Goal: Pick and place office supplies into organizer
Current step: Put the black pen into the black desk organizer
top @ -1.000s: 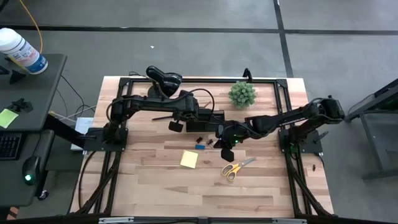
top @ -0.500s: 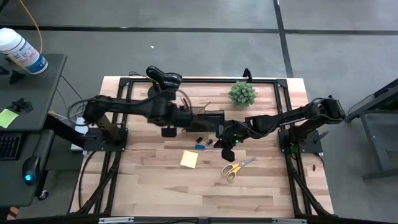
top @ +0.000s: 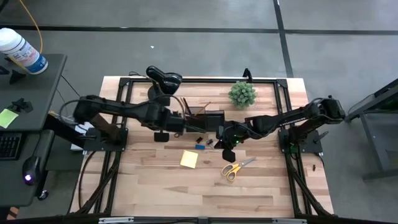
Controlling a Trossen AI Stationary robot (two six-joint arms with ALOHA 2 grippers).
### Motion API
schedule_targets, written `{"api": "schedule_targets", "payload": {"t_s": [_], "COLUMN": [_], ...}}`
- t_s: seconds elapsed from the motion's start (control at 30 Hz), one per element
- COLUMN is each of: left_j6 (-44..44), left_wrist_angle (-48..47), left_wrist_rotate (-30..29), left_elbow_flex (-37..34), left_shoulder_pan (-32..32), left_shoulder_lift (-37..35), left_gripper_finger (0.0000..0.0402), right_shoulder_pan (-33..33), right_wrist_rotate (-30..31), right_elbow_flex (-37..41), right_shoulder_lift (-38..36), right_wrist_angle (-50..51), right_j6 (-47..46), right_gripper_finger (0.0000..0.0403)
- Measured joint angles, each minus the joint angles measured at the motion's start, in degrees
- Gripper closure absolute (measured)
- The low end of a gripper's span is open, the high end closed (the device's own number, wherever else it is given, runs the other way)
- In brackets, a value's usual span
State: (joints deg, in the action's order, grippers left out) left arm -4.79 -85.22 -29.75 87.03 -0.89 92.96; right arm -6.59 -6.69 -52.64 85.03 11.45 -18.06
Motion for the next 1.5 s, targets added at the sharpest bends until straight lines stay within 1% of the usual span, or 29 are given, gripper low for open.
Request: {"api": "schedule_targets", "payload": {"t_s": [0.07,0.17,0.27,0.37,0.47,0.53,0.63,0.77,0.9,1.1,1.27,1.37,1.5], "left_j6": [1.95,5.3,10.05,14.56,18.3,19.47,21.29,25.64,30.34,36.12,36.49,35.24,32.3], "left_wrist_angle": [5.33,16.09,25.68,30.53,33.09,34.87,37.26,43.37,49.32,51.29,51.04,50.94,52.16], "left_wrist_rotate": [2.0,4.46,6.06,8.22,11.79,13.72,14.12,15.16,18.82,20.74,22.89,24.95,24.13], "left_elbow_flex": [-5.0,-12.95,-19.06,-24.19,-29.01,-32.1,-36.23,-40.58,-42.98,-44.76,-45.95,-47.21,-49.56], "left_shoulder_pan": [-0.2,-0.24,-0.19,-0.52,-2.62,-4.09,-7.63,-12.28,-16.75,-22.94,-26.33,-26.06,-26.14], "left_shoulder_lift": [-3.15,-9.44,-15.34,-19.75,-22.96,-23.51,-23.57,-22.84,-22.92,-22.92,-22.92,-22.92,-22.92], "left_gripper_finger": [0.0346,0.0346,0.0346,0.0346,0.0346,0.0346,0.0346,0.0346,0.0346,0.0346,0.0346,0.0346,0.0346], "right_shoulder_pan": [-0.35,-0.72,-0.7,-0.67,-0.49,-0.25,0.22,0.62,0.61,0.96,2.08,2.63,3.25], "right_wrist_rotate": [0.04,0.03,-0.14,-0.24,-0.3,-0.54,-1.7,-3.22,-3.18,-1.76,-2.2,-2.19,-1.1], "right_elbow_flex": [0.07,0.07,0.07,0.07,0.07,0.07,0.09,0.09,0.09,0.09,0.09,0.09,0.09], "right_shoulder_lift": [0.0,0.02,0.02,0.02,0.02,0.02,0.02,0.04,0.04,0.04,0.05,0.07,0.07], "right_wrist_angle": [0.33,0.7,1.06,1.21,1.22,1.2,1.19,1.18,1.14,0.98,0.95,0.95,0.97], "right_j6": [0.02,0.0,-0.55,-0.93,-0.87,-0.87,-1.31,-1.53,-1.47,-2.65,-3.13,-3.13,-3.15], "right_gripper_finger": [0.0392,0.0392,0.0392,0.0392,0.0392,0.0392,0.0392,0.0392,0.0392,0.0392,0.0392,0.0392,0.0392]}}
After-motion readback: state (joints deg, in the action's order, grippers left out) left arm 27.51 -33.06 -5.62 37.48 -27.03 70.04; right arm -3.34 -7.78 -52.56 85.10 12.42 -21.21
